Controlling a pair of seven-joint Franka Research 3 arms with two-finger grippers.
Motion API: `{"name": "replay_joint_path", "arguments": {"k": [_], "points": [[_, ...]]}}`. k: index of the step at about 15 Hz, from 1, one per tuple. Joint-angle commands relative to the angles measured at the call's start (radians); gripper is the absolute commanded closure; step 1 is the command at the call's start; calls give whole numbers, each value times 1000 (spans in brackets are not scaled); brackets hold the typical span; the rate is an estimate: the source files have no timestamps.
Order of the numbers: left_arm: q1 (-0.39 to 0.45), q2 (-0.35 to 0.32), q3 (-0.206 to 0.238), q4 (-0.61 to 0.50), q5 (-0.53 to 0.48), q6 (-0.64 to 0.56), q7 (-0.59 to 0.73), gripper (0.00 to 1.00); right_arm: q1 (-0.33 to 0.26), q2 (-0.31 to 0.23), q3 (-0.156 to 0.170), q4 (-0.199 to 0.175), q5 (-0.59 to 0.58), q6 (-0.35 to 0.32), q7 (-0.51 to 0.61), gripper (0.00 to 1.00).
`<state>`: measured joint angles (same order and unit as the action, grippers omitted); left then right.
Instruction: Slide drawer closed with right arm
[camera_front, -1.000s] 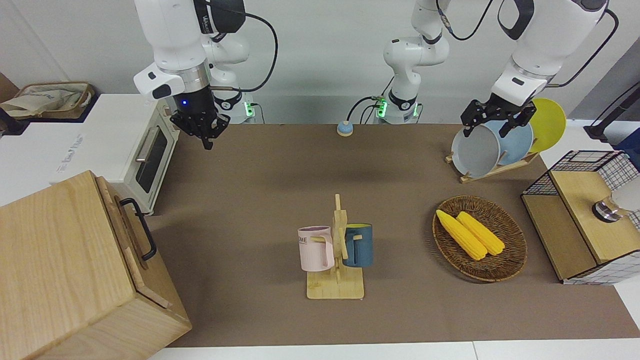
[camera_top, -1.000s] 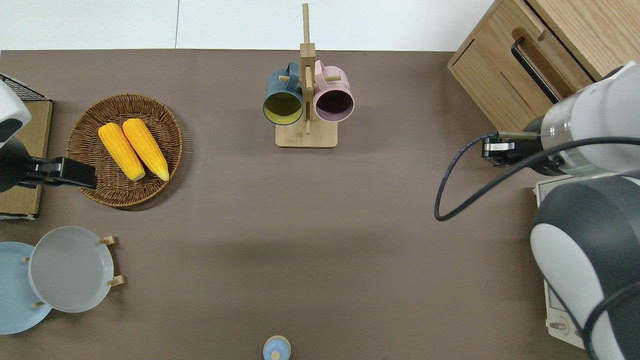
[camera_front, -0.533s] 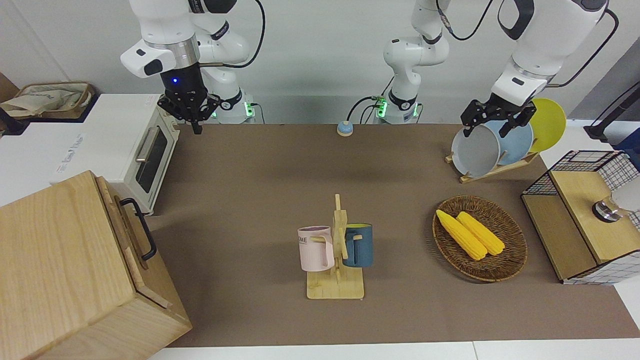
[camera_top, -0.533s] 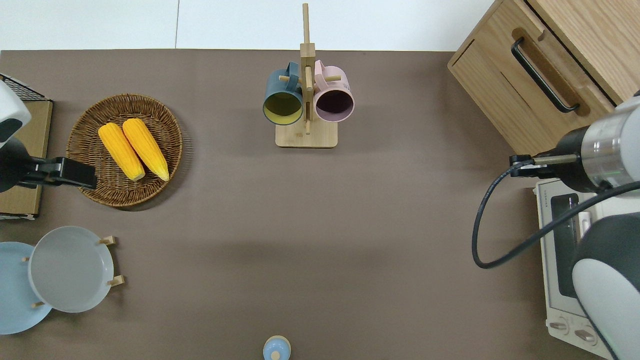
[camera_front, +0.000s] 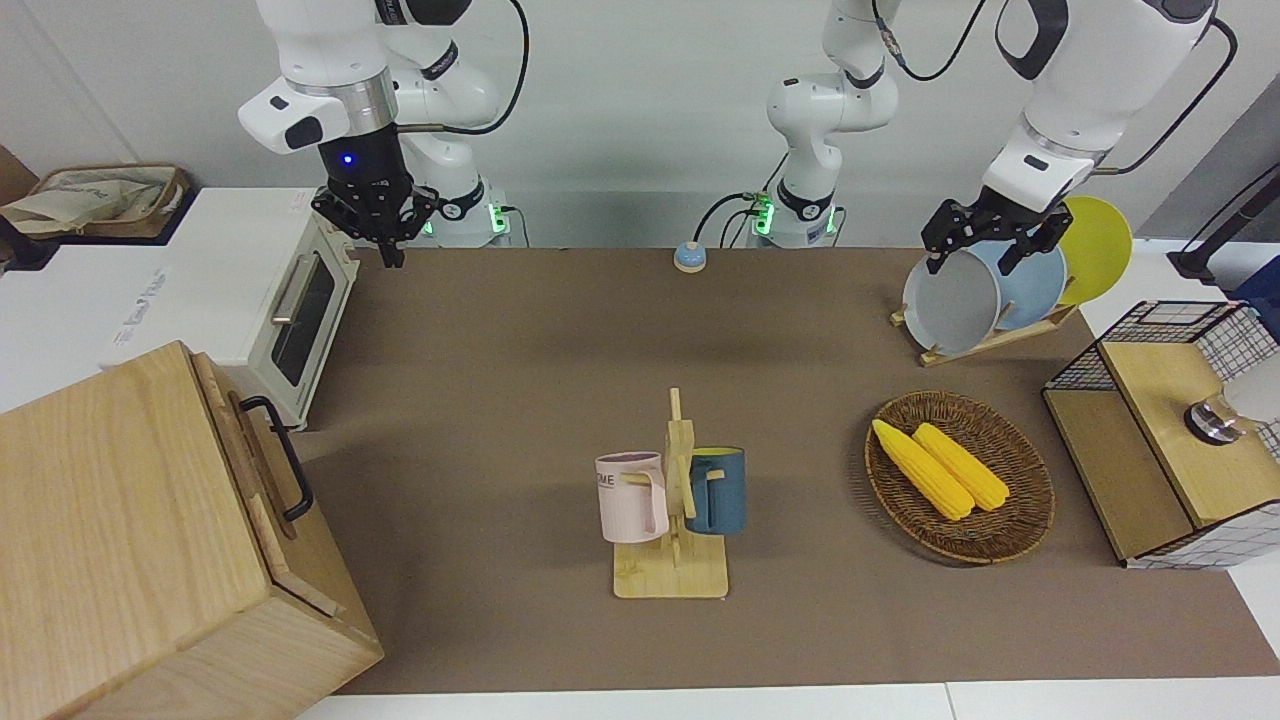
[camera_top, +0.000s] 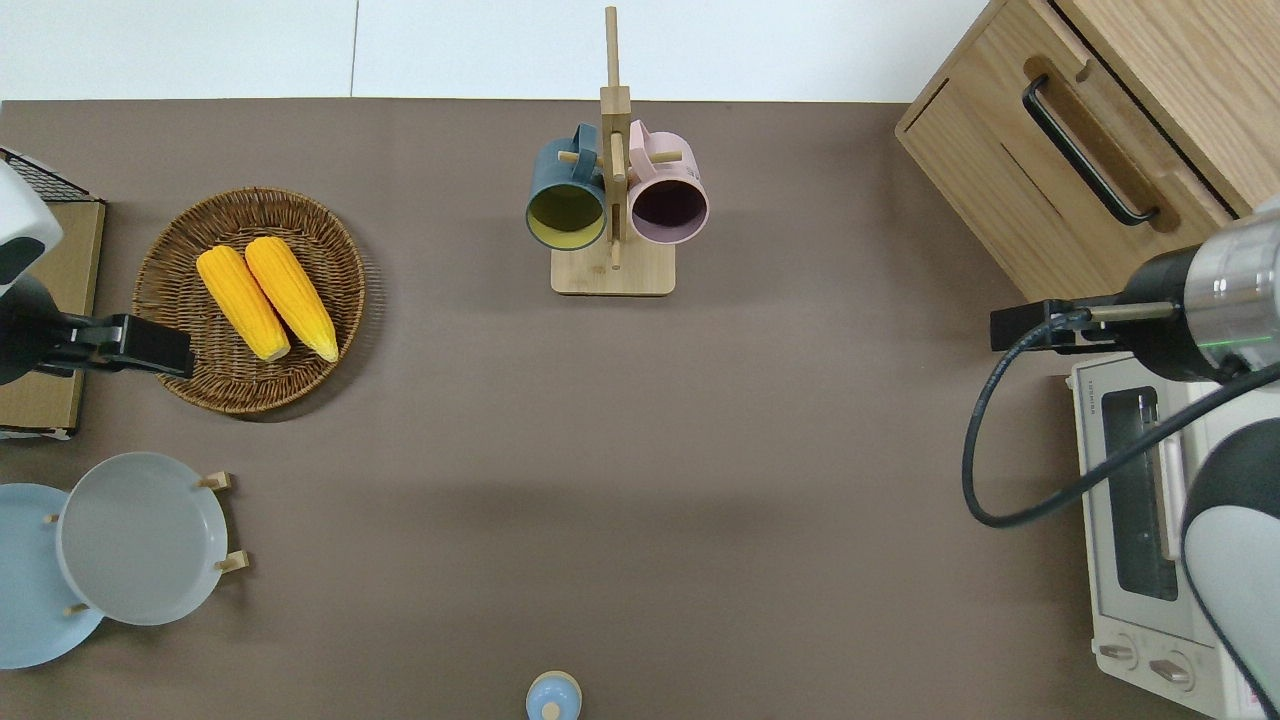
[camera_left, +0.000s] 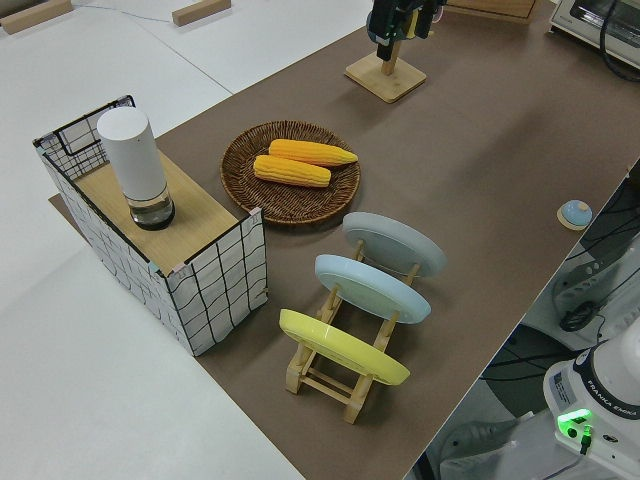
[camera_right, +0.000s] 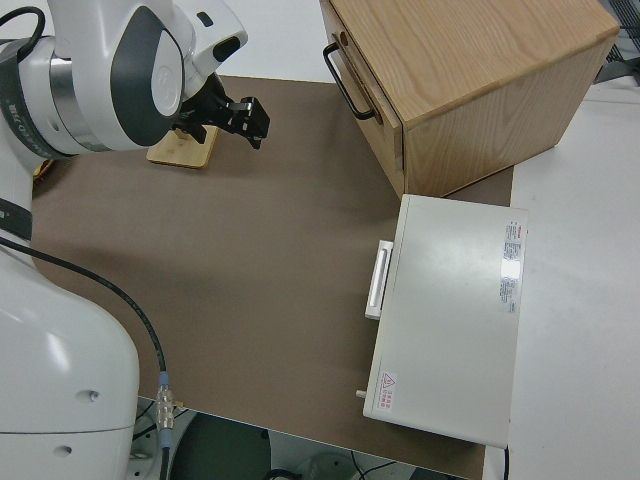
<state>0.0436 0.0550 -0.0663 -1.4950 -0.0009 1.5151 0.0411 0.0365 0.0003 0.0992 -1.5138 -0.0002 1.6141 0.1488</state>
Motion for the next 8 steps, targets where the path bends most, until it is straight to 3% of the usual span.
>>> {"name": "replay_joint_path", "arguments": {"k": [1,4,8], "points": [[-7,-4,0,9,18,-18,-10,7,-29,55,8,50,25,-2,-70,15],[-7,-4,0,9,18,-18,-10,7,-26,101,10,66,13,-11,-145,15],[-7,-4,0,9,18,-18,-10,7,-9,125,10,86,-7,-11,-137,15]]}}
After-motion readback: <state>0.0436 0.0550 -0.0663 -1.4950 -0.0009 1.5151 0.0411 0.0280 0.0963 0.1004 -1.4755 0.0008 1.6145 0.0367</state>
